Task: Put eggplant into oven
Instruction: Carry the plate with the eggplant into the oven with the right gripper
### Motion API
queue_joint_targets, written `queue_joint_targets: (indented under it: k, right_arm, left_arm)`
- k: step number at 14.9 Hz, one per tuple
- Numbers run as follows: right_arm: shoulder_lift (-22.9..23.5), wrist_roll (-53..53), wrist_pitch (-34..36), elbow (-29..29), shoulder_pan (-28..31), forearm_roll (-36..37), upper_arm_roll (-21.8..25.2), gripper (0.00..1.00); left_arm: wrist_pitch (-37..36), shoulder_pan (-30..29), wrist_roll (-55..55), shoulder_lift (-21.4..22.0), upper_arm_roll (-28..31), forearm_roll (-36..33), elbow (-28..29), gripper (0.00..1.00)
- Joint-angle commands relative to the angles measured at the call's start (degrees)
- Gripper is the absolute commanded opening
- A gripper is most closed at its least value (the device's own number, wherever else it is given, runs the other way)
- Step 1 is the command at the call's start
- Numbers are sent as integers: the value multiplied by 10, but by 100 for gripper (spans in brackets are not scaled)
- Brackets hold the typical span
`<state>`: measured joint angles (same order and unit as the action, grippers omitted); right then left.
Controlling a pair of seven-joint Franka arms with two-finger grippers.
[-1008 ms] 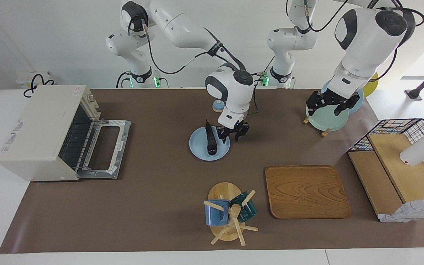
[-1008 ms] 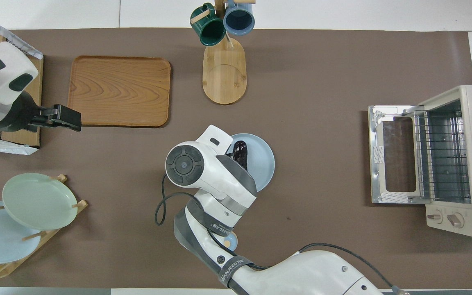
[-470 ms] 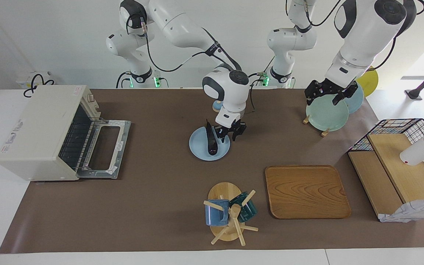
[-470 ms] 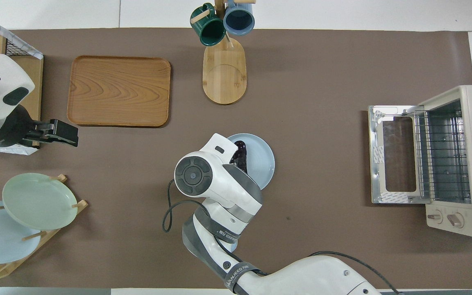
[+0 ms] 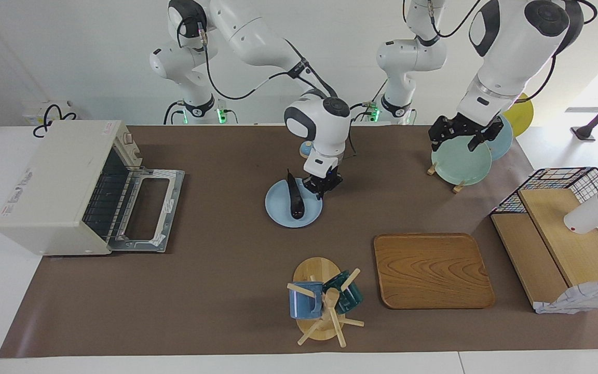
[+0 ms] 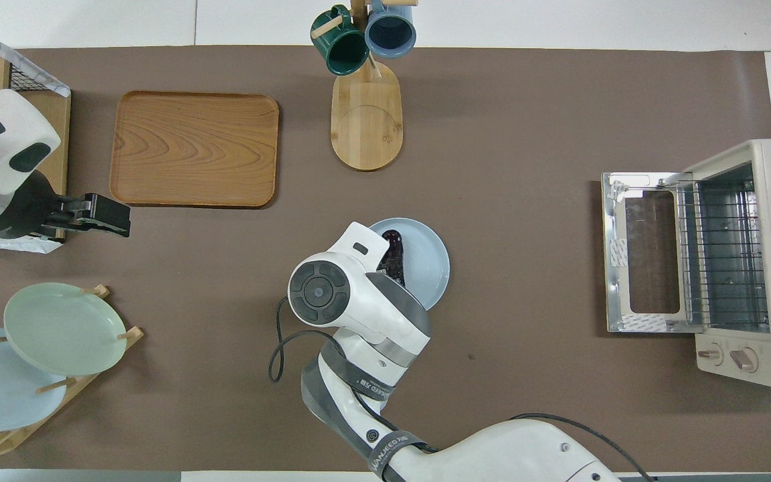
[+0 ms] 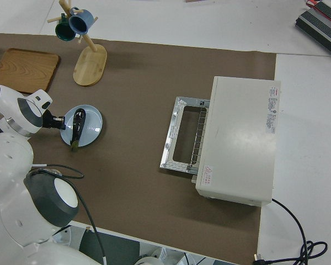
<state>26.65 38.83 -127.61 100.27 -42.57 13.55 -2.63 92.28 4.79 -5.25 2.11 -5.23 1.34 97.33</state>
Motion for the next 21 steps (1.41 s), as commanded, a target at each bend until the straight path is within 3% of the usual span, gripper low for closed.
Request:
queue_joint_targets:
  k: [1,3,5,7,10,12,16,21]
  right_arm:
    - [-3,-28,106,-67,9,30,-1,0]
    - [-1,-53,186,-117,18,31,4,0]
    - [-32,-86,204,-102,62,38,5,0]
    - [-83,-145,203,-51,118,38,3,0]
    - [-175,-246,179,76,207,37,3,0]
    - [-204,-308,181,110,266,37,4,0]
    - [-221,-379,171,142,360,35,3,0]
    - [-230,-415,165,170,410,35,4,0]
  left_arm:
    - [9,6,2,10,1,-12,8,100]
    - [10,9,1,8,1,-12,7,100]
    - [10,10,1,10,1,-12,7,100]
    - [9,7,1,11,1,-12,7,100]
    - [9,4,2,11,1,-12,6,100]
    - [8,5,1,11,0,-12,7,100]
    - [6,3,1,14,0,-12,8,100]
    - [3,0,1,14,3,-12,8,100]
